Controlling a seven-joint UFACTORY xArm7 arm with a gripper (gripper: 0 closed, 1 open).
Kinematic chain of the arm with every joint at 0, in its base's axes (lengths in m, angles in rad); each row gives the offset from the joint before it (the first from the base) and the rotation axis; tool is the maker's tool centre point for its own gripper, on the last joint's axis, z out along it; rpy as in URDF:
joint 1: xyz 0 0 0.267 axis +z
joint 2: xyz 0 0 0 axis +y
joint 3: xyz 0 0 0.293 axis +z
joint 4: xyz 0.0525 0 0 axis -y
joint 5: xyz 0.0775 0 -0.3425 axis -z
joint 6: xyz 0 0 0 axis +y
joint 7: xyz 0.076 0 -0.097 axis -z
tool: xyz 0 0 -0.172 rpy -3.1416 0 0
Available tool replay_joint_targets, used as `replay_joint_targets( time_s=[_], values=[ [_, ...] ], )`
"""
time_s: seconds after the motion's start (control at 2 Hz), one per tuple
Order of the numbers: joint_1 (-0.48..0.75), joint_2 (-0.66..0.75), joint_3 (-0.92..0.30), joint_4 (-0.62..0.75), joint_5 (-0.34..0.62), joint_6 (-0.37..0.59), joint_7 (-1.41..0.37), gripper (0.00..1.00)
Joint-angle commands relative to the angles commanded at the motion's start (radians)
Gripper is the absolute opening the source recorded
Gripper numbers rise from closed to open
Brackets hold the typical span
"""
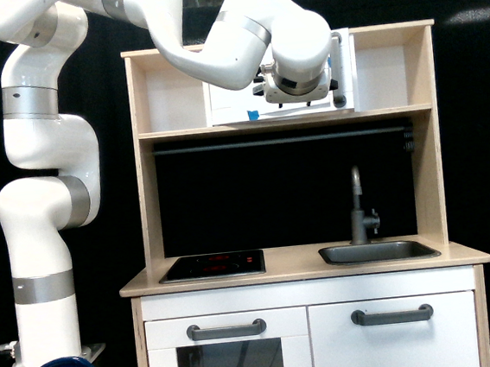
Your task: Open the oven door
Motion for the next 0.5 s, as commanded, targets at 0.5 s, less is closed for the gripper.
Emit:
replay_joint_targets(
  time_s=[0.5],
  values=[
    [-0.070,-0.005,-0.076,-0.091,-0.123,0.088,-0.141,1.00]
  ],
)
